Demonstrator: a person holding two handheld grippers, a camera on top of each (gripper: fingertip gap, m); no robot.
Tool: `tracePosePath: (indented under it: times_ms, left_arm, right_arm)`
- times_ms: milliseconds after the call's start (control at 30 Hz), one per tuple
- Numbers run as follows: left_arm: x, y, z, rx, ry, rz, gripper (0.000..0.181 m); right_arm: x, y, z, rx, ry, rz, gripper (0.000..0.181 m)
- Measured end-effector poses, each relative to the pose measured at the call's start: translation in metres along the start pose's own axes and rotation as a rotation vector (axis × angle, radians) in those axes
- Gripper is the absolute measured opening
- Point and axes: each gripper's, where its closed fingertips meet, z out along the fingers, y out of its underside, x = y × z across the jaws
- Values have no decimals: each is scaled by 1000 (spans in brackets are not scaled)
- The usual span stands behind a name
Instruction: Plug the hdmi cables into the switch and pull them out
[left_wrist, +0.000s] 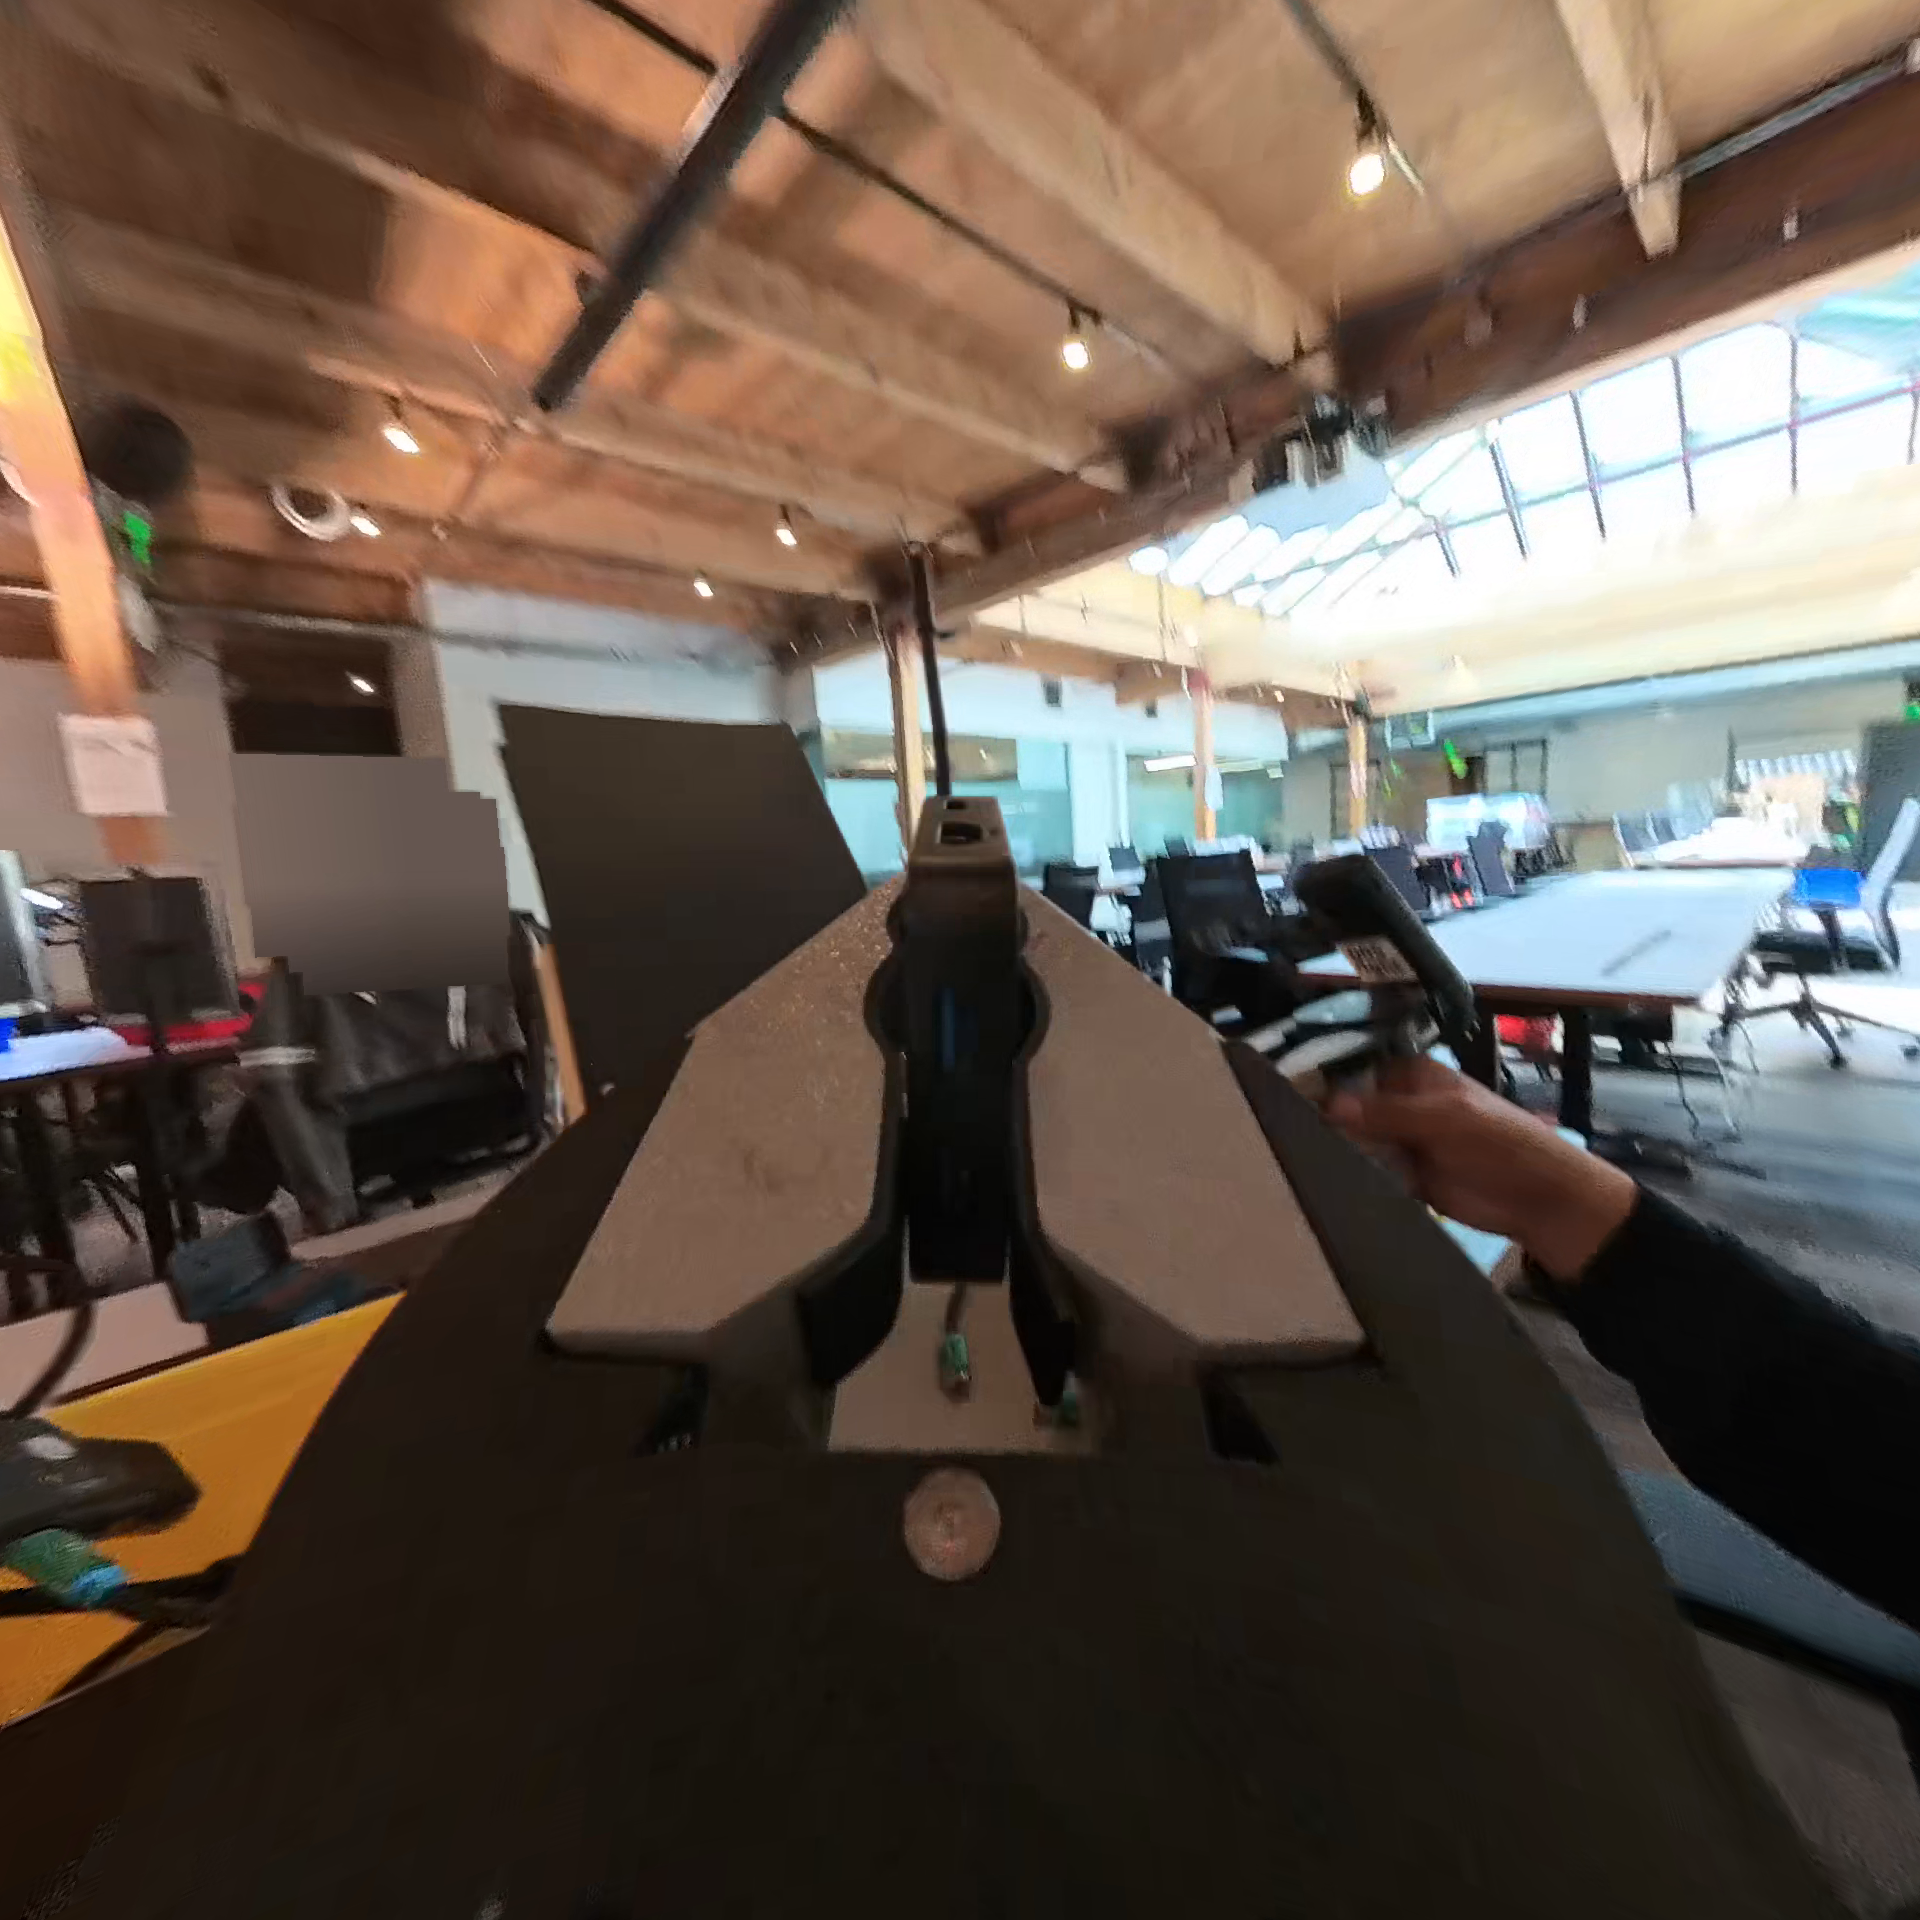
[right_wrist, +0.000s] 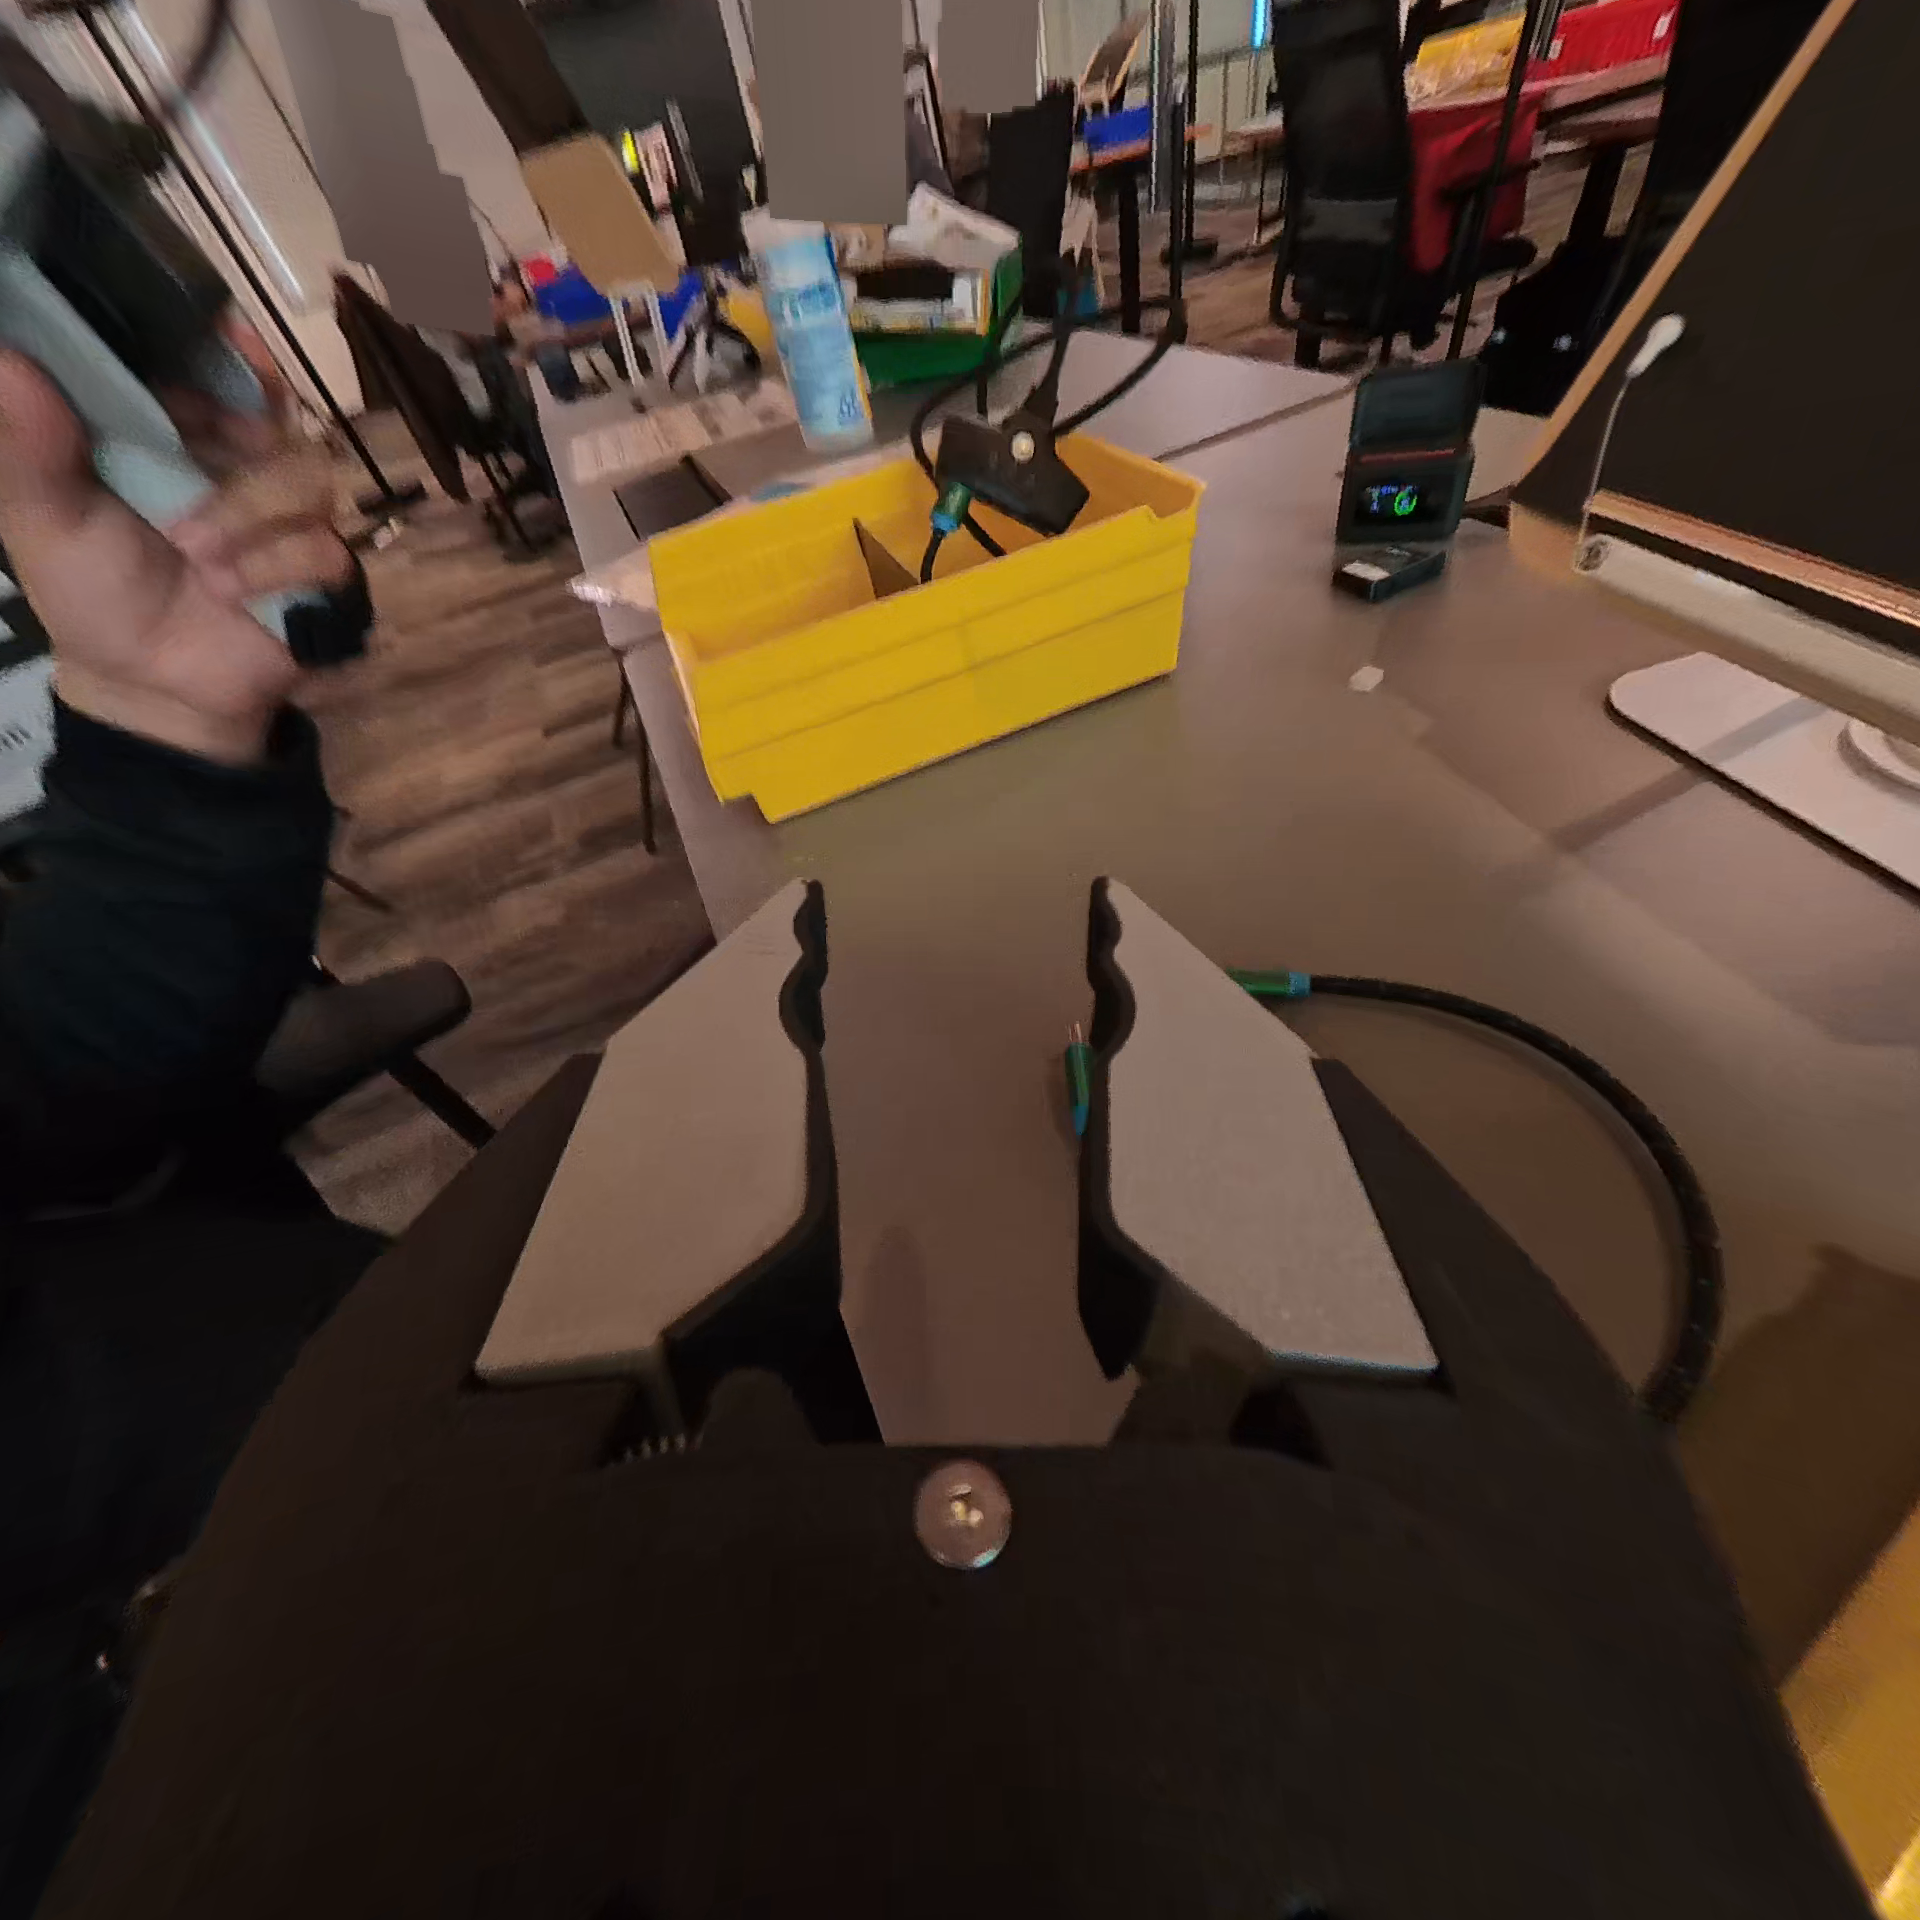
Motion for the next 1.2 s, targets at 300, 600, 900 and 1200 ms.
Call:
tracePosePath:
  times_ms: [300,600,900,1200]
  left_arm:
    - [-4,-14,-12,-8,-45,99,12]
    - [4,9,0,-99,-23,152,12]
    - [-2,4,-4,-82,-42,155,11]
    - [-2,-12,-12,-30,-42,150,12]
  right_arm:
    - [18,85,37,-435,90,-46,59]
    - [43,141,75,-586,169,-103,31]
    - [11,70,40,-440,181,-268,7]
    - [-44,-67,-58,-60,182,-374,6]
